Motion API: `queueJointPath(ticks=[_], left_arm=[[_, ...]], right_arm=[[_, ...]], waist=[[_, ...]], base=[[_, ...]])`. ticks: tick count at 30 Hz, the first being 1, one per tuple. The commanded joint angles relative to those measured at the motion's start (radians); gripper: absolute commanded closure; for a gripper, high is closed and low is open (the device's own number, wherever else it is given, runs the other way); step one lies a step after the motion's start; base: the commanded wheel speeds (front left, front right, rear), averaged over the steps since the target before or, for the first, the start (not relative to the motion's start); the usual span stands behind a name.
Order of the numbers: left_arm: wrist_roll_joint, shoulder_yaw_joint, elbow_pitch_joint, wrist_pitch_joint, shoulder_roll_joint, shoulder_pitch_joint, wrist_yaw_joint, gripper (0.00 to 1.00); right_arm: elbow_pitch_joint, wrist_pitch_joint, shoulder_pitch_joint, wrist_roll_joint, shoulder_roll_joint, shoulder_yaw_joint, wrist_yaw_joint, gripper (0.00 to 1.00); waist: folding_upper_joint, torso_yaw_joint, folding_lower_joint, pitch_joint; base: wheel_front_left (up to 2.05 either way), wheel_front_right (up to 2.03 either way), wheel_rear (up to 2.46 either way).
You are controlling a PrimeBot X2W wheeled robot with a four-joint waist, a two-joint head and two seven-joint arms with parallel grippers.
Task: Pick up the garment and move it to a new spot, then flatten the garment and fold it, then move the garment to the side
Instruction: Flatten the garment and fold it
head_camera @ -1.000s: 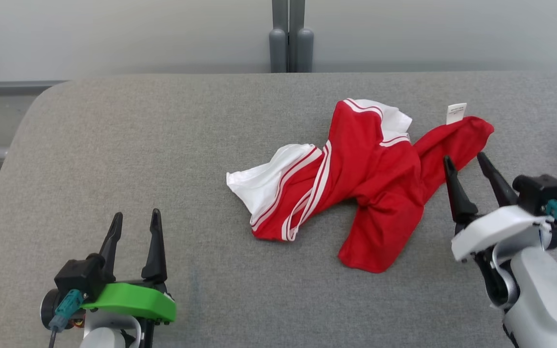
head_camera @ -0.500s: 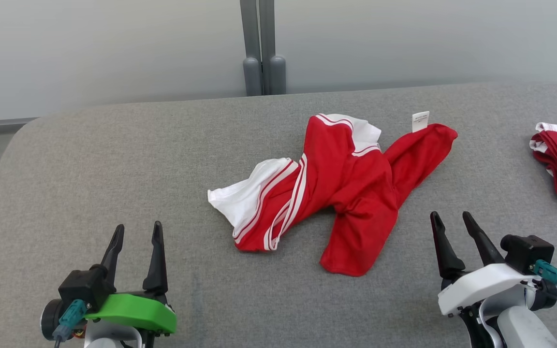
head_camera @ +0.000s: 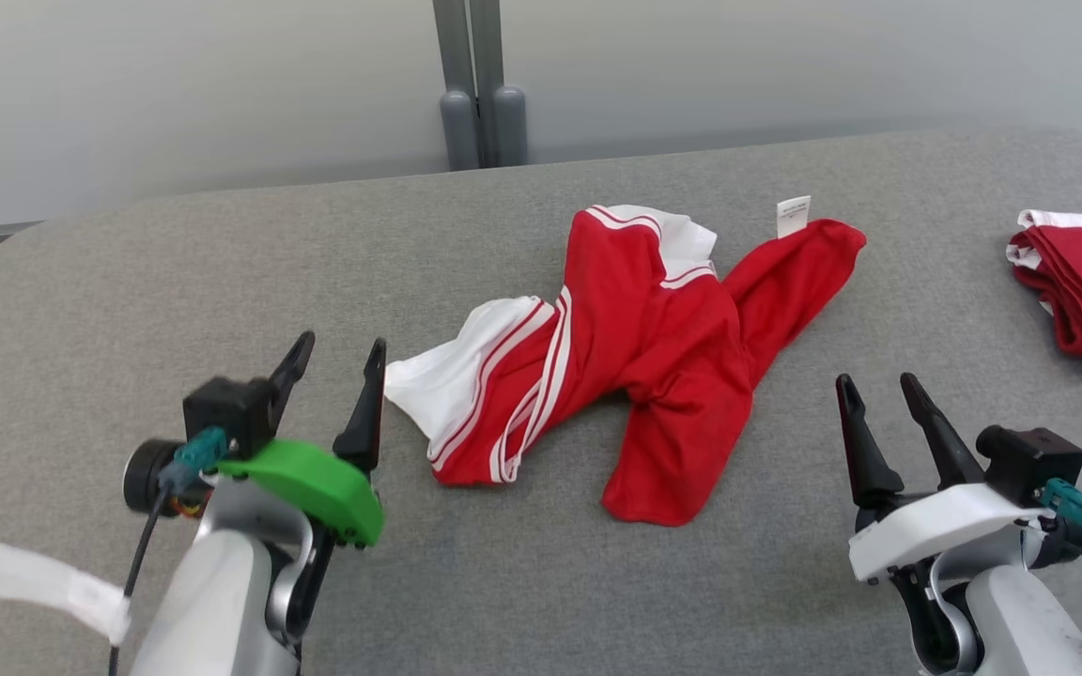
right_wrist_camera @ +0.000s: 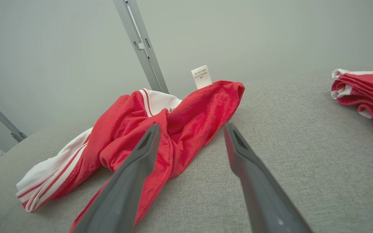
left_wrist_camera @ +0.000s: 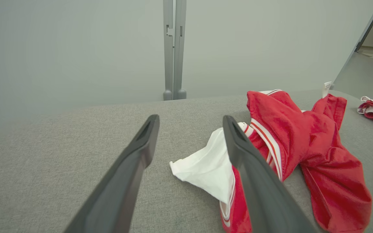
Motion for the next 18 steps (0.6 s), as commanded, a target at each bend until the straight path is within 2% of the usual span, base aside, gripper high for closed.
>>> queueJointPath(ticks=[1,11,18], left_arm=[[-0.023,-0.015,0.002,0.045,0.014,-0.054,-0.003,0.0],[-0.15,-0.132,0.016,0.415,0.068,-0.344,-0.004,0.0],[-0.303,-0.243,0.026,0.717,0.168,-0.549,-0.005,0.0]], right_arm=[[-0.01,-0.007,-0.018,-0.012,0.002,-0.001,0.0,0.0],[-0.038,-0.026,-0.098,-0.008,0.051,0.01,0.0,0.0],[-0.079,-0.029,-0.158,0.008,0.082,0.036,0.0,0.0]], waist=[[-0.0001,-0.044,0.0,0.037],[-0.0001,-0.213,0.0,0.17],[-0.0001,-0.319,0.0,0.263]], base=[[0.0,0.0,0.0],[0.0,0.0,0.0],[0.0,0.0,0.0]])
